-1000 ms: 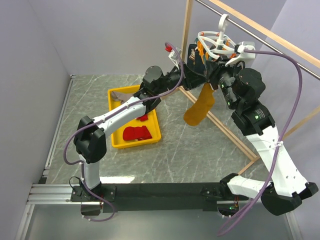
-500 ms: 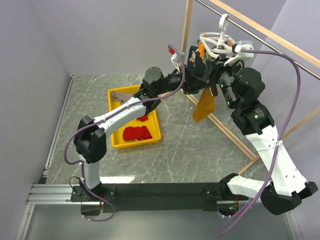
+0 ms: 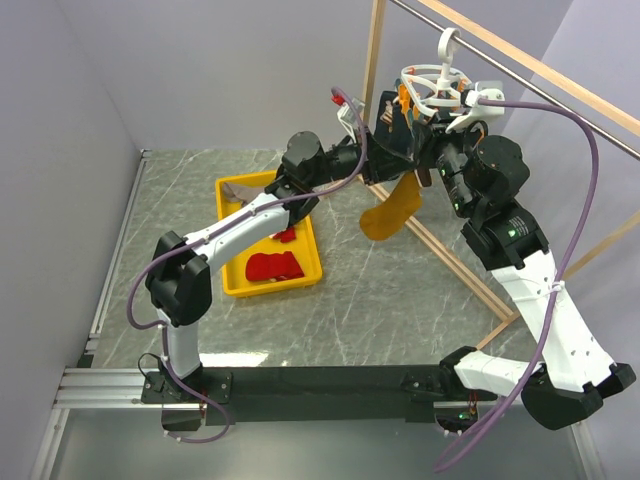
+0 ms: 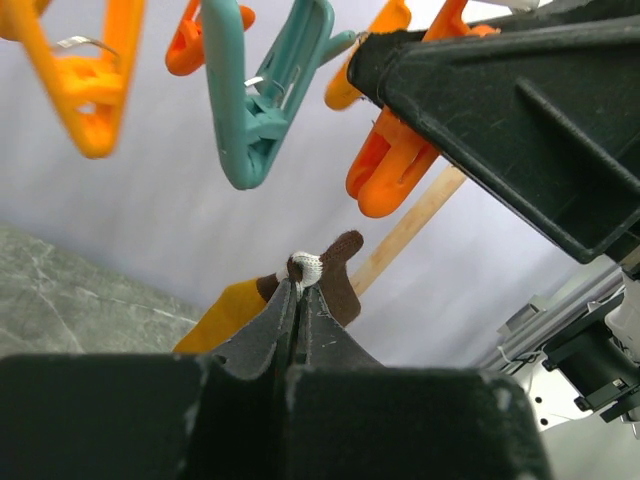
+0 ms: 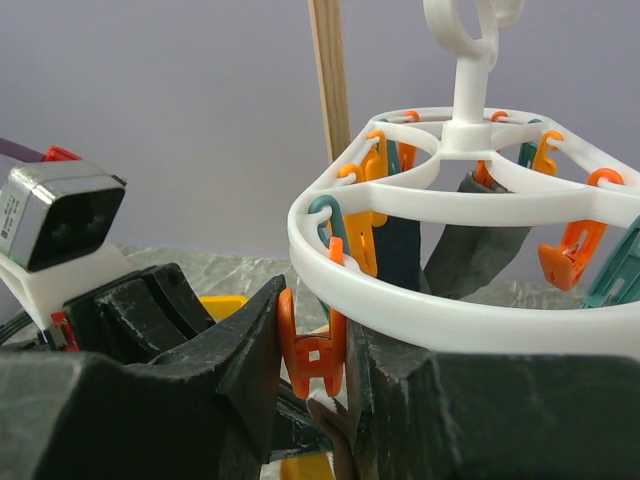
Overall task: Clip the socks to the hanger
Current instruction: Clamp the sock onto the hanger.
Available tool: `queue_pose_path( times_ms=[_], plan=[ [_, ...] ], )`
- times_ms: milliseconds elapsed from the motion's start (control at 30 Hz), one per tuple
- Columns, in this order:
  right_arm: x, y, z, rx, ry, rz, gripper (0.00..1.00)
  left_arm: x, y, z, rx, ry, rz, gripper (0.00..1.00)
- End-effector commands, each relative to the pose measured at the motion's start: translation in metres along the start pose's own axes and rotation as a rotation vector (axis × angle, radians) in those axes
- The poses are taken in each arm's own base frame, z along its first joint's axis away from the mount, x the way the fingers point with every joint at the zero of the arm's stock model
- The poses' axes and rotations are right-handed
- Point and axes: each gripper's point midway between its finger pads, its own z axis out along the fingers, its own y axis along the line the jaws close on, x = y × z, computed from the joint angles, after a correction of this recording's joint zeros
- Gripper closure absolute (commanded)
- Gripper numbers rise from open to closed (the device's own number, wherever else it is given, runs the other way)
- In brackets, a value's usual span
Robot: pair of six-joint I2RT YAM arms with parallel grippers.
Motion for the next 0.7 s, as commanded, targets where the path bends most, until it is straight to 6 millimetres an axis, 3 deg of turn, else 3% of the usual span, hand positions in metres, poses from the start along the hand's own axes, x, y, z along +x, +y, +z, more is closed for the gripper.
queue_pose_path(
  times_ms=[0, 667],
  plan=[
    [-0.011, 0.003, -0.007, -0.036, -0.037, -0.005, 0.96, -0.039, -0.037, -0.009, 0.053, -0.081, 0.078, 0.99],
    [-0.006, 0.006, -0.007, -0.056, -0.019, -0.019, 0.97, -0.045, -0.040, 0.004, 0.099, -0.054, 0.080, 0.99]
  ],
)
